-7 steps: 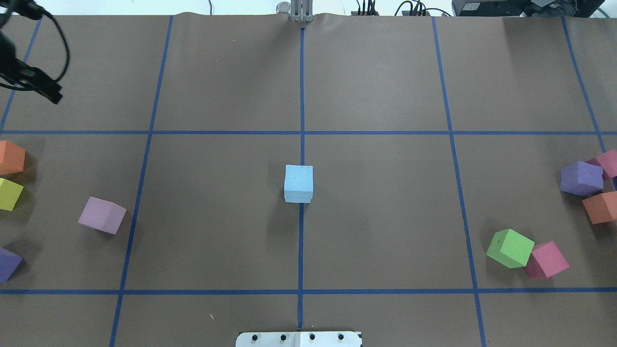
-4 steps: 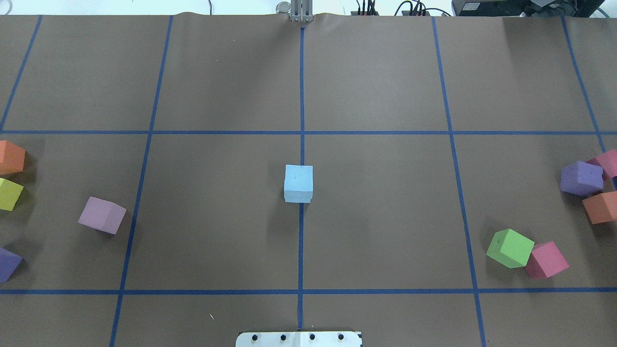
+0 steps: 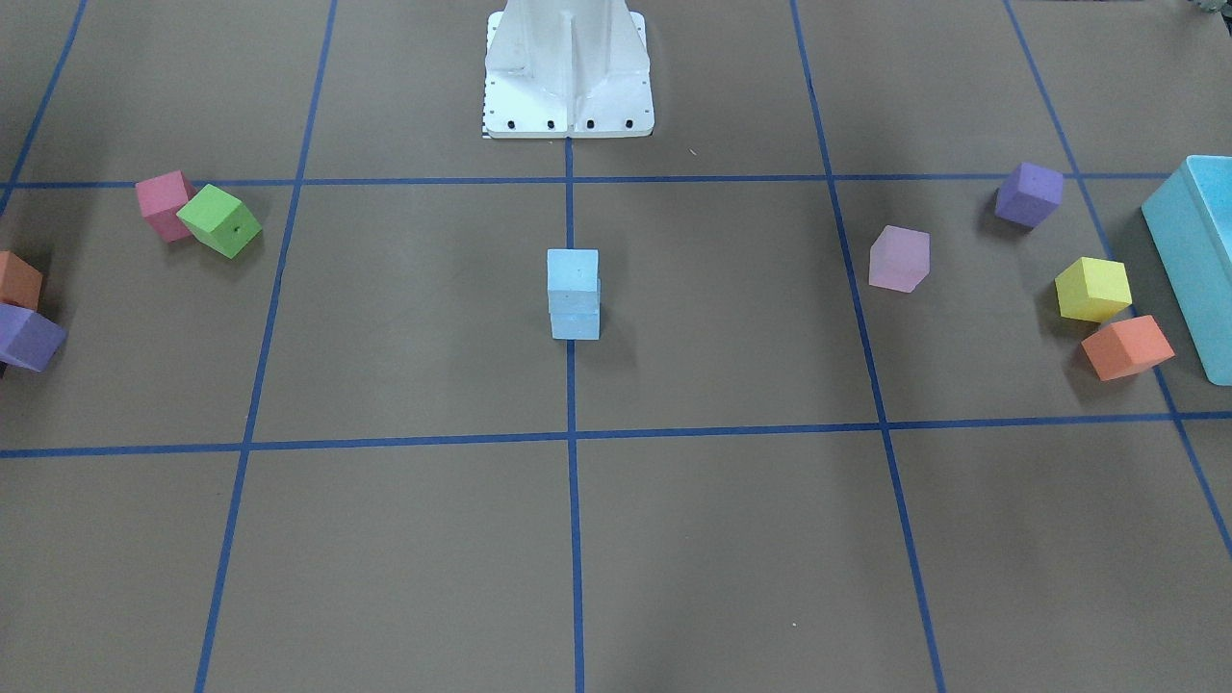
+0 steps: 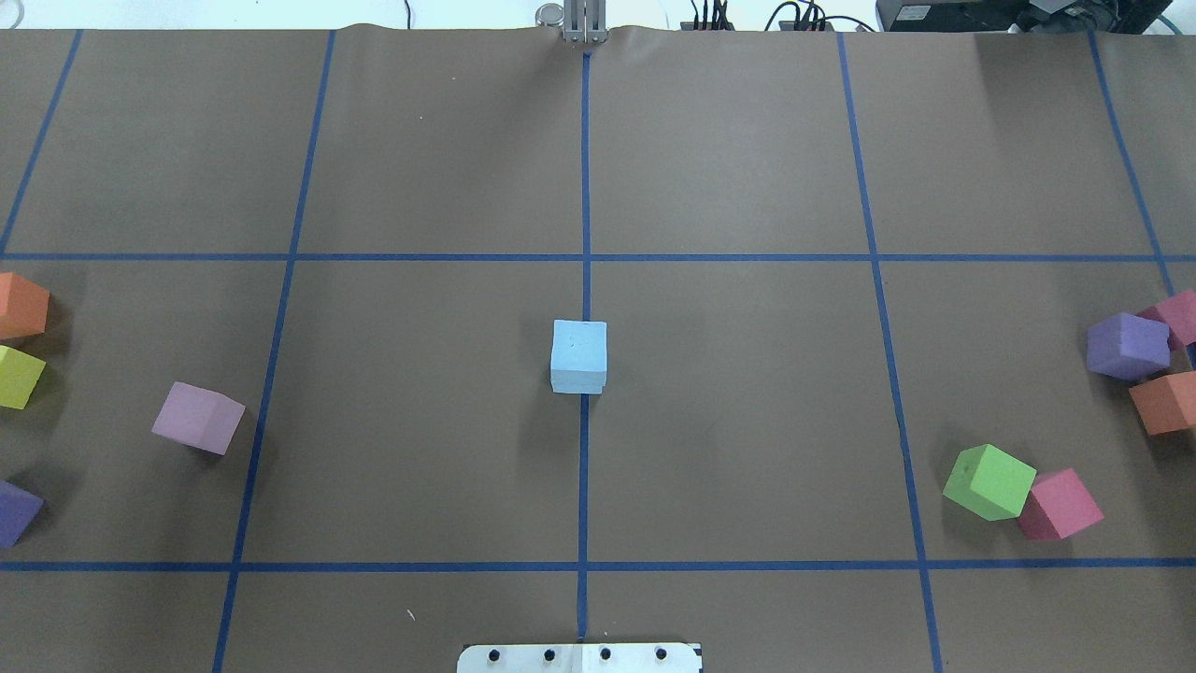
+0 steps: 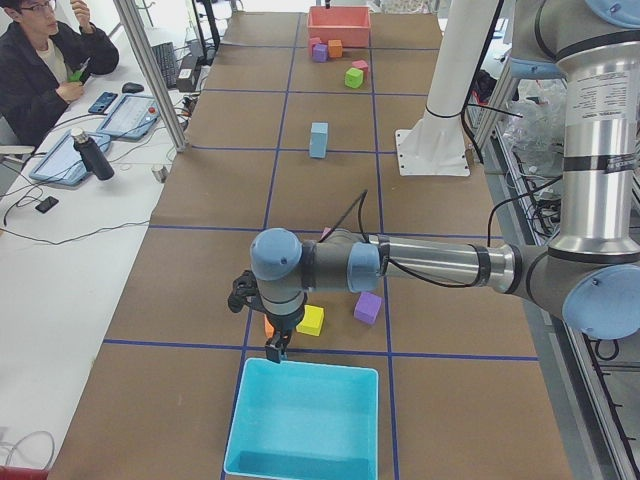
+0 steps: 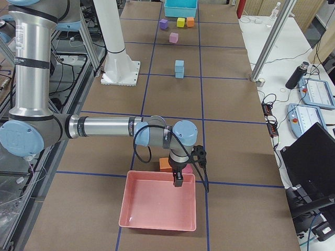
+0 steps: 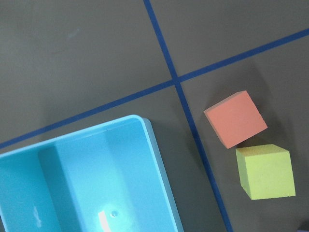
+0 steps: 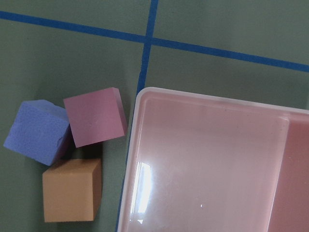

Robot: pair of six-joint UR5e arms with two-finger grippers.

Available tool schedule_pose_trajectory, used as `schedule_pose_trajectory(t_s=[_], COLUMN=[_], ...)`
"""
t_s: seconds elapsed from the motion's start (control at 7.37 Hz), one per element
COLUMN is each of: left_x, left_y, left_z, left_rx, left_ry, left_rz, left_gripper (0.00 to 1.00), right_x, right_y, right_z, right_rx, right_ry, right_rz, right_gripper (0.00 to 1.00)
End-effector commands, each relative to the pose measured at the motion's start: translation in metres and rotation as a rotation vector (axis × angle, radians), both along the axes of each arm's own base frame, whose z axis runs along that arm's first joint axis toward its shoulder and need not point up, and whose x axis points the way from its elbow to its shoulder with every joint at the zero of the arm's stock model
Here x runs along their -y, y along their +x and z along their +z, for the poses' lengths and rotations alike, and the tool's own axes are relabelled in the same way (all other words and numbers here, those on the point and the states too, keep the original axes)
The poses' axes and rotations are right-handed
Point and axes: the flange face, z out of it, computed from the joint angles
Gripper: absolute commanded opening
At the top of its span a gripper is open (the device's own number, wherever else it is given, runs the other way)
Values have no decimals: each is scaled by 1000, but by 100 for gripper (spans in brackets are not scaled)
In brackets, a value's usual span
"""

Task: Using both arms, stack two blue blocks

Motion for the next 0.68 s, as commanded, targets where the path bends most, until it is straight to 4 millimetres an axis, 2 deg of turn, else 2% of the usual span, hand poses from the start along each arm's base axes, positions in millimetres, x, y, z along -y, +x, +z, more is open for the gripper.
schedule_pose_trajectory(t_s=[0.0,0.14,0.27,0.54], left_x=[-28,-25,-37,-36], left_y=[-21,-22,-23,-24], left_z=[33,42,51,48], left_rx=[-95,-95,-93,-81], left_ry=[-64,-84,-100,-90], left_rz=[-80,-82,-85,-82], left_gripper=[98,98,98,98], right_x=[0,0,0,0], right_y=[0,0,-1,-1], right_z=[4,3,4,4], right_rx=[0,0,0,0], right_ry=[-1,0,-2,-2], right_rz=[-1,-1,-2,-2], right_gripper=[100,100,100,100])
